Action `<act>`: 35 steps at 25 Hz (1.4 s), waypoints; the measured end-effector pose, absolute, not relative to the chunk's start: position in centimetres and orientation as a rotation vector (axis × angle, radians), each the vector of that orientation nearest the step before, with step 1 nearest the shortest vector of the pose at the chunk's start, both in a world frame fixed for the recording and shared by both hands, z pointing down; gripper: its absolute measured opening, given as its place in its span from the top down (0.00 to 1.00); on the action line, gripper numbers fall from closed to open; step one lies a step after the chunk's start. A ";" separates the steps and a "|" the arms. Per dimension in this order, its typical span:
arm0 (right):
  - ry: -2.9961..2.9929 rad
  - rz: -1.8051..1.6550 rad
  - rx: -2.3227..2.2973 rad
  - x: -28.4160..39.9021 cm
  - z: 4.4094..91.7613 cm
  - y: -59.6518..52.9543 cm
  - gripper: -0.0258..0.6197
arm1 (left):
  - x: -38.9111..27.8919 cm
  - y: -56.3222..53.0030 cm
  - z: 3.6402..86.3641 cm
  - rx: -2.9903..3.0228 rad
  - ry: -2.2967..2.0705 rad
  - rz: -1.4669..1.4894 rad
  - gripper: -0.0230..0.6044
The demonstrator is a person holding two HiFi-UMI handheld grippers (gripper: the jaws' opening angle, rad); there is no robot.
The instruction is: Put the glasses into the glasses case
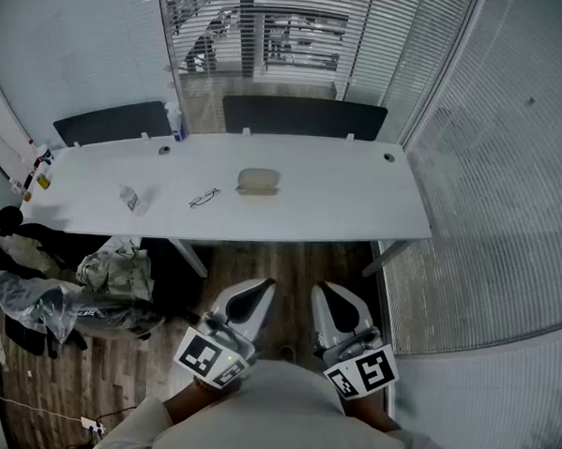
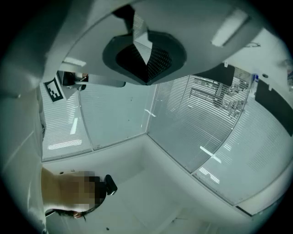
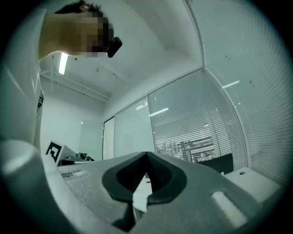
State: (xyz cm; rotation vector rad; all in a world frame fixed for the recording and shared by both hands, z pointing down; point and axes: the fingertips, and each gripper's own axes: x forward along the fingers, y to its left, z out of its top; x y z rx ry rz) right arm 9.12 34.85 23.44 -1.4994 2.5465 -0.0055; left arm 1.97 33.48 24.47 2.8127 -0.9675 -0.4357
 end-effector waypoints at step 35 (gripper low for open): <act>2.584 -0.120 -1.407 12.9 26.2 26.6 0.96 | 5.2 25.7 26.7 2.757 -1.076 -0.392 0.96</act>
